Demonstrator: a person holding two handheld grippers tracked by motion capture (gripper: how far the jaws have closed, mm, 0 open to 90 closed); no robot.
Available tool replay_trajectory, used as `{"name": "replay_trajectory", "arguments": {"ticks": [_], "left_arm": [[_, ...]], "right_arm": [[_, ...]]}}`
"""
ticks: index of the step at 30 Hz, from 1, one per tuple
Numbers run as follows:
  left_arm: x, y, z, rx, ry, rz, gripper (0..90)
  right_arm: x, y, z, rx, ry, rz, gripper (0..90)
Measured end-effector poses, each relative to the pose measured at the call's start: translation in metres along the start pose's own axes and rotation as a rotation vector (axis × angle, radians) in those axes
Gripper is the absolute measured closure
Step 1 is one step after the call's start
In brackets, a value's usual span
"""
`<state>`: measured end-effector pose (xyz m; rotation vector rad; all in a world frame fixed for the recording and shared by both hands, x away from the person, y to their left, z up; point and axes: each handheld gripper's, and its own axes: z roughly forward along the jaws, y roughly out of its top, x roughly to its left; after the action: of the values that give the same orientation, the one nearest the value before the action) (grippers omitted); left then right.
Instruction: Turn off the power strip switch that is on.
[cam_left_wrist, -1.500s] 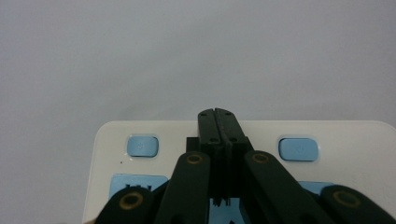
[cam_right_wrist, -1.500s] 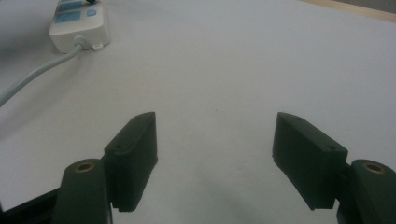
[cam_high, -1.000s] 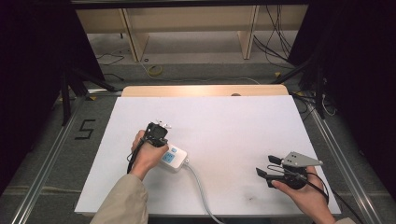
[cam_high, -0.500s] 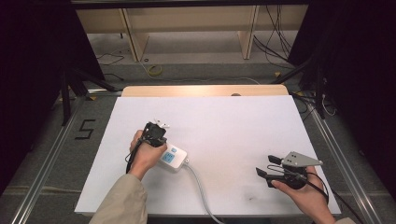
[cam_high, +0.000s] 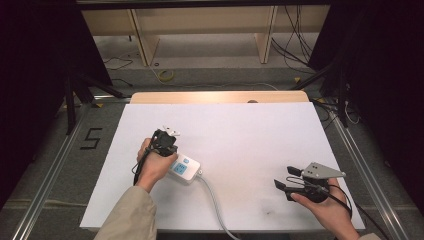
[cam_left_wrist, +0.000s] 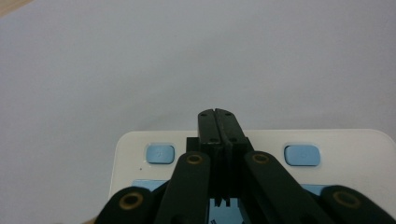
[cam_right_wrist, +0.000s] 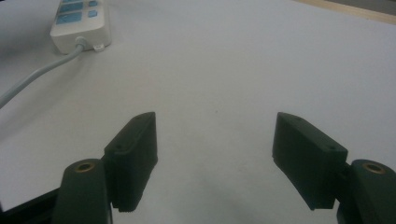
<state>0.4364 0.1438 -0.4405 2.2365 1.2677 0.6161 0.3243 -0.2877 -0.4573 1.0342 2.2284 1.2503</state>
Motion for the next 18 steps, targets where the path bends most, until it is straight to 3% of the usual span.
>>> {"name": "replay_trajectory", "arguments": {"ticks": [13,18], "left_arm": [[0.001,0.0,-0.008,-0.036,-0.008,-0.003,90.0],[0.002,-0.001,-0.013,-0.057,-0.029,-0.01,90.0]], "right_arm": [[0.0,0.0,-0.001,0.0,-0.002,0.004,31.3],[0.0,0.0,-0.001,-0.001,-0.001,0.004,31.3]]}}
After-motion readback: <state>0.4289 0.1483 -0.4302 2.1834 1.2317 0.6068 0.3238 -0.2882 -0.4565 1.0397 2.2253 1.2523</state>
